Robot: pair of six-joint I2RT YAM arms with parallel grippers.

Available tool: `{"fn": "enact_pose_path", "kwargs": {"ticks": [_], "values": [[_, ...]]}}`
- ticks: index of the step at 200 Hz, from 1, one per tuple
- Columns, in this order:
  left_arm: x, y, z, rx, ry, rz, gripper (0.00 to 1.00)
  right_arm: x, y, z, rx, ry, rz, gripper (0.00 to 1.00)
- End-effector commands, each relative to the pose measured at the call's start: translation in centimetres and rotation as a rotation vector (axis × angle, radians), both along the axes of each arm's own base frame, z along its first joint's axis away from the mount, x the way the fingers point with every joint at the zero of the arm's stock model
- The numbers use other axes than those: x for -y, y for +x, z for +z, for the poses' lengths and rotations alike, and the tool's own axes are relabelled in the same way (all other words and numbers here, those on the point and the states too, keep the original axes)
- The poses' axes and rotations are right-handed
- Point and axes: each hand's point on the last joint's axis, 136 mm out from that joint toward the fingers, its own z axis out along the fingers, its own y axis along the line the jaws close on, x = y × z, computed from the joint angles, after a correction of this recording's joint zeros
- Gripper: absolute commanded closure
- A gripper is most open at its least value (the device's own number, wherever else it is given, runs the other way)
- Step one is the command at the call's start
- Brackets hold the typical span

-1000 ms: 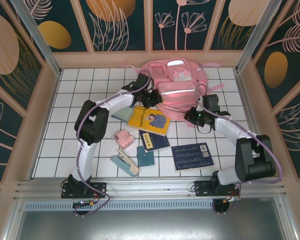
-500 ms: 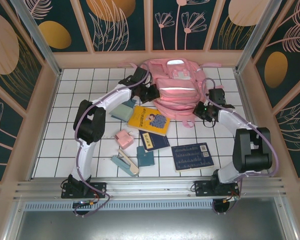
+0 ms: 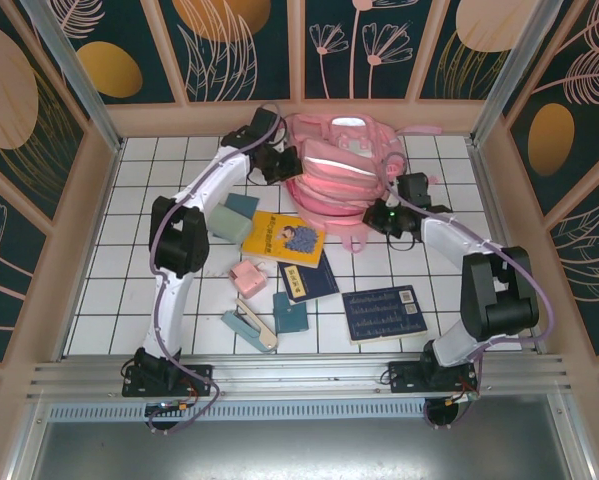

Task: Pack books, pencil case, and school supplies into a backpack

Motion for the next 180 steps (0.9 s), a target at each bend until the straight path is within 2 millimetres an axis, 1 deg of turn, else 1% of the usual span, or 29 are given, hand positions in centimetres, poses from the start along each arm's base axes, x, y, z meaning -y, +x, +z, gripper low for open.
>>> {"fn": "enact_pose_path", "kwargs": {"ticks": [1, 14, 34, 61, 69, 76, 84, 88, 92, 108, 112, 121, 122, 126, 127, 131, 140, 141, 147, 149, 161, 163, 170, 180], "values": [[-0.7, 4.3, 1.4, 0.162, 0.046, 0.031, 0.90, -1.0, -0.3, 1.6, 0.055, 0.058, -0.062, 1.00], [1.5, 3.6, 1.2, 0.170, 0.037, -0.022, 0.85, -0.7, -1.0, 1.7, 0.066, 0.064, -0.100, 1.00], [4.7, 2.6, 1.0, 0.181, 0.000, -0.085, 0.80, -1.0, -2.1, 2.0, 0.083, 0.083, -0.123, 1.00], [8.4, 1.7, 1.3, 0.201, -0.065, -0.155, 0.72, -2.5, -3.3, 1.9, 0.081, 0.159, -0.139, 1.00], [9.2, 1.4, 1.6, 0.203, -0.093, -0.172, 0.70, -3.1, -3.4, 2.2, 0.091, 0.185, -0.137, 1.00], [9.4, 1.4, 1.9, 0.208, -0.102, -0.172, 0.68, -3.7, -3.6, 2.3, 0.093, 0.199, -0.132, 1.00], [9.0, 1.6, 2.1, 0.214, -0.088, -0.147, 0.63, -4.1, -3.6, 2.5, 0.100, 0.201, -0.134, 1.00], [8.6, 1.8, 2.2, 0.216, -0.068, -0.126, 0.57, -4.4, -3.5, 2.6, 0.103, 0.202, -0.134, 1.00], [7.9, 2.1, 2.3, 0.219, -0.047, -0.101, 0.53, -4.6, -3.5, 2.7, 0.106, 0.203, -0.135, 1.00], [5.2, 2.4, 2.9, 0.210, 0.007, -0.011, 0.44, -5.5, -3.4, 3.3, 0.123, 0.224, -0.135, 1.00], [4.3, 2.5, 3.2, 0.204, 0.011, 0.016, 0.42, -5.8, -3.3, 3.4, 0.125, 0.231, -0.131, 1.00], [2.1, 2.2, 3.0, 0.170, 0.018, 0.077, 0.39, -6.5, -3.2, 3.6, 0.121, 0.245, -0.115, 1.00], [1.9, 2.3, 3.3, 0.173, 0.013, 0.083, 0.39, -6.5, -3.2, 3.6, 0.121, 0.245, -0.114, 1.00], [1.0, 2.0, 3.3, 0.159, 0.009, 0.105, 0.38, -6.8, -3.0, 3.7, 0.121, 0.249, -0.109, 1.00], [0.8, 2.1, 3.6, 0.163, 0.003, 0.111, 0.38, -6.9, -3.0, 3.7, 0.120, 0.249, -0.106, 1.00], [0.0, 1.7, 3.6, 0.151, -0.006, 0.128, 0.37, -7.3, -3.0, 3.7, 0.118, 0.252, -0.097, 1.00], [-1.5, 1.2, 4.2, 0.149, -0.032, 0.164, 0.34, -8.2, -2.7, 3.9, 0.117, 0.256, -0.070, 1.00], [-1.7, 1.1, 3.9, 0.142, -0.032, 0.169, 0.34, -8.3, -2.7, 4.0, 0.118, 0.257, -0.068, 1.00], [-2.7, 0.4, 4.5, 0.139, -0.045, 0.193, 0.31, -9.0, -2.5, 4.1, 0.116, 0.257, -0.051, 1.00], [-2.9, 0.3, 4.4, 0.134, -0.048, 0.199, 0.31, -9.2, -2.4, 4.1, 0.115, 0.258, -0.046, 1.00], [-3.5, -0.9, 5.1, 0.116, -0.082, 0.210, 0.30, -10.5, -2.0, 4.4, 0.115, 0.259, -0.017, 1.00], [-3.5, -1.2, 4.7, 0.100, -0.082, 0.211, 0.30, -10.6, -1.9, 4.5, 0.116, 0.259, -0.015, 1.00], [-3.4, -2.0, 4.7, 0.073, -0.107, 0.209, 0.29, -11.2, -1.7, 4.6, 0.116, 0.262, -0.006, 1.00], [-2.9, -3.3, 4.3, 0.015, -0.163, 0.205, 0.29, -11.8, -1.5, 4.7, 0.119, 0.267, 0.007, 1.00]]}}
